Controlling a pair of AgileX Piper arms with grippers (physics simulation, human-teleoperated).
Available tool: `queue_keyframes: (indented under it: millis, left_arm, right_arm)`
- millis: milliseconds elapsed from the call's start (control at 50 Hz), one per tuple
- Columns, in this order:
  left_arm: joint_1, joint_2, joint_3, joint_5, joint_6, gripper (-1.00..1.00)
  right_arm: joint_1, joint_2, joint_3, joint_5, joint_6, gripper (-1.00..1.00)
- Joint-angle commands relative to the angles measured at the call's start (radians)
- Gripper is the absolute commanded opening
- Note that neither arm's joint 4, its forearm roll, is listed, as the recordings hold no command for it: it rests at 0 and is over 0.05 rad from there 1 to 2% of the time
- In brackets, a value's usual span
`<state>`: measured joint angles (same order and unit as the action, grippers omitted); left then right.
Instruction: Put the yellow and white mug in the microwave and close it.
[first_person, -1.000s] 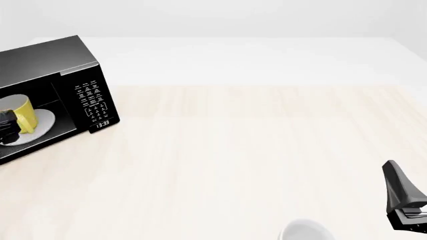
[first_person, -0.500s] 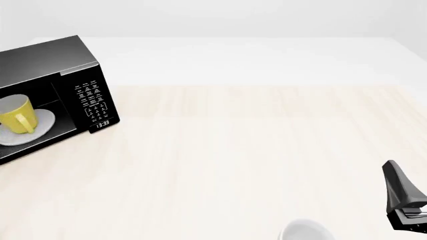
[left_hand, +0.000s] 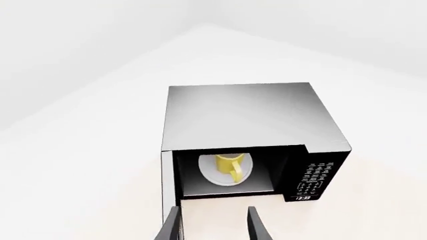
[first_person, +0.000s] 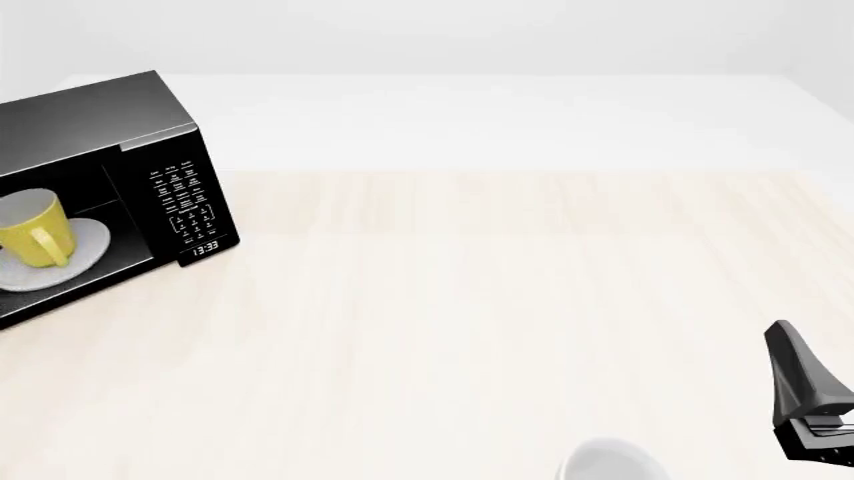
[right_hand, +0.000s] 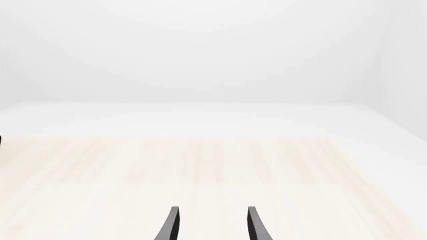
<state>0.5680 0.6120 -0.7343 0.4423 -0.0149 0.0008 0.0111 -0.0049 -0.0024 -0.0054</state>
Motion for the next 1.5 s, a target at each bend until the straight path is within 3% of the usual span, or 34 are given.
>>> queue_keyframes:
  millis: [20,500,860,920,1260,1500]
  left_arm:
    - [0.092,-0.018,-0.062,0.070,-0.035,1.00]
    - [0.233,0.028,-0.084,0.077,-0.087,1.00]
    - [0.337,0.097,-0.075,0.010,-0.119,1.00]
    - [0.337,0.125,-0.063,0.007,-0.159,1.00]
    - [0.416,0.160,-0.040,-0.044,-0.170,1.00]
    - [0.513,0.269,-0.015,-0.115,-0.139,1.00]
  right_arm:
    - [0.000,-0.002,0.001,0.000,0.001,1.00]
    - [0.000,-0.002,0.001,0.000,0.001,1.00]
    - [0.000,-0.002,0.001,0.000,0.001,1.00]
    - [0.000,-0.001,0.001,0.000,0.001,1.00]
    - [0.000,-0.002,0.001,0.000,0.001,1.00]
    - [0.000,-0.002,0.001,0.000,0.001,1.00]
